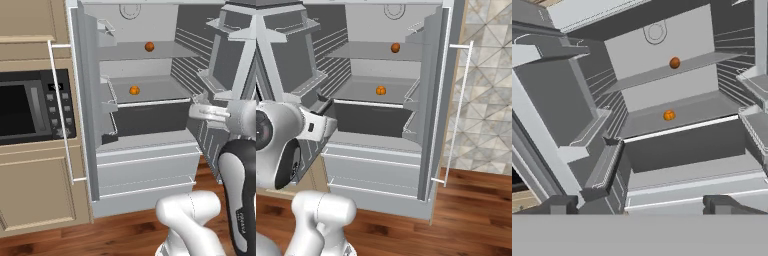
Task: Retrieve the mango and orange from the fridge and place them into the bowl on the dining table.
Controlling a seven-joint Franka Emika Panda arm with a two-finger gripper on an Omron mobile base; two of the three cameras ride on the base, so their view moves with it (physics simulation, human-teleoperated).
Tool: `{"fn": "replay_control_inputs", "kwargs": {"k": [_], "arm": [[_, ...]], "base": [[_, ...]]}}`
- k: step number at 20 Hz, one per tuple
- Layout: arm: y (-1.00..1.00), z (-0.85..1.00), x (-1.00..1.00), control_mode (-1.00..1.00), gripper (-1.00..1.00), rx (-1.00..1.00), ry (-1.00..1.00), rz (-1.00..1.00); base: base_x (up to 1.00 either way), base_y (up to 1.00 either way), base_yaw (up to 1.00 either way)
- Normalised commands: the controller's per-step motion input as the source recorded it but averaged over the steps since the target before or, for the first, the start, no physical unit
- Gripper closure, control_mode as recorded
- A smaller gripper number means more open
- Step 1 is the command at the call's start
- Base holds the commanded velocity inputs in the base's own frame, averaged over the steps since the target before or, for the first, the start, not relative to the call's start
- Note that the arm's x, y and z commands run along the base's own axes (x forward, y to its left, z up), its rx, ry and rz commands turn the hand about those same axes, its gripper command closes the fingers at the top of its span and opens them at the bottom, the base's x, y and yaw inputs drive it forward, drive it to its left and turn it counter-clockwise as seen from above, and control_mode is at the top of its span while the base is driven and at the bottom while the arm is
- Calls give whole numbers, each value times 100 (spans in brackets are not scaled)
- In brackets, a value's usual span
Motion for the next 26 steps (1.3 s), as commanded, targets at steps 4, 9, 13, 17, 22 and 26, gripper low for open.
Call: {"fn": "replay_control_inputs", "kwargs": {"k": [4, 9, 13, 17, 22, 26], "arm": [[-17, 14, -33, -100, -100, -10, 5, 0], [-13, 13, -55, -100, -100, -11, 5, 0], [-15, 1, -45, -100, -100, -11, 0, -2], [-2, 0, -8, -100, -100, -13, 0, -3], [0, -1, 25, -100, -100, -12, 0, -1], [0, 0, 0, 100, -100, 0, 0, 0]], "base": [[0, 0, 0], [0, 0, 0], [0, 0, 0], [0, 0, 0], [0, 0, 0], [17, 0, 0]]}}
